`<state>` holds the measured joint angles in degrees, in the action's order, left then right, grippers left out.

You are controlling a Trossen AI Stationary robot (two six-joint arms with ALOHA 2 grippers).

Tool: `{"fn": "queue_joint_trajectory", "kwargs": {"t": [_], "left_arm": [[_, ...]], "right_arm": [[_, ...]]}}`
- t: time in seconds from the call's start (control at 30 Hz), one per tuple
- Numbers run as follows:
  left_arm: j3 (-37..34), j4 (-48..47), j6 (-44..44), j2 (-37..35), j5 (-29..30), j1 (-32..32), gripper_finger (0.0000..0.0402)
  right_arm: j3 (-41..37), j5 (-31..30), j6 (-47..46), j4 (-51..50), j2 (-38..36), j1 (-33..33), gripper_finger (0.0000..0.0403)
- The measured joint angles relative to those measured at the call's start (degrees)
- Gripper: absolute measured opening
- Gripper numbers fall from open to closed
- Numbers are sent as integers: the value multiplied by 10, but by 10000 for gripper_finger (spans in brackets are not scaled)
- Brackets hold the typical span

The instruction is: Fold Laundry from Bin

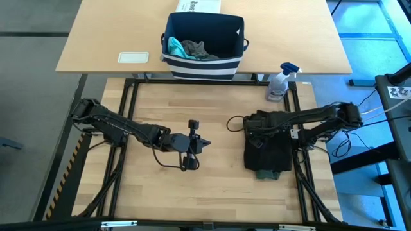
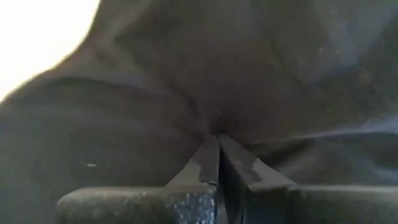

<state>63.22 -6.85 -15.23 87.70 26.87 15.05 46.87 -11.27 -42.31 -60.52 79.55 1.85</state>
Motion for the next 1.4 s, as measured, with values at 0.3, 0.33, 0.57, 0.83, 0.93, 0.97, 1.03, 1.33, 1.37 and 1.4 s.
{"fn": "queue_joint_trajectory", "kwargs": {"t": [0.3,0.33,0.57,0.83,0.93,0.97,1.03,1.33,1.37,1.4], "left_arm": [[0,-4,-95,-48,99,15,0],[0,-3,-103,-61,99,13,0],[1,-15,-146,-131,87,-101,0],[2,-12,-205,-130,-56,-320,0],[17,-33,-213,-129,-91,-376,0],[27,-38,-213,-129,-95,-392,0],[47,-43,-209,-126,-108,-421,2],[147,-123,-214,-78,-136,-505,115],[155,-139,-214,-65,-138,-509,132],[163,-158,-214,-51,-140,-513,149]], "right_arm": [[68,-24,9,15,-110,-9,3],[77,-41,22,26,-121,-13,3],[118,-177,205,169,-148,7,3],[145,-96,411,314,-121,176,3],[161,-22,484,365,-104,239,3],[170,2,503,377,-95,257,3],[198,42,532,384,-73,287,9],[343,63,620,364,55,317,126],[357,63,632,364,68,317,138],[370,63,641,365,79,316,149]]}}
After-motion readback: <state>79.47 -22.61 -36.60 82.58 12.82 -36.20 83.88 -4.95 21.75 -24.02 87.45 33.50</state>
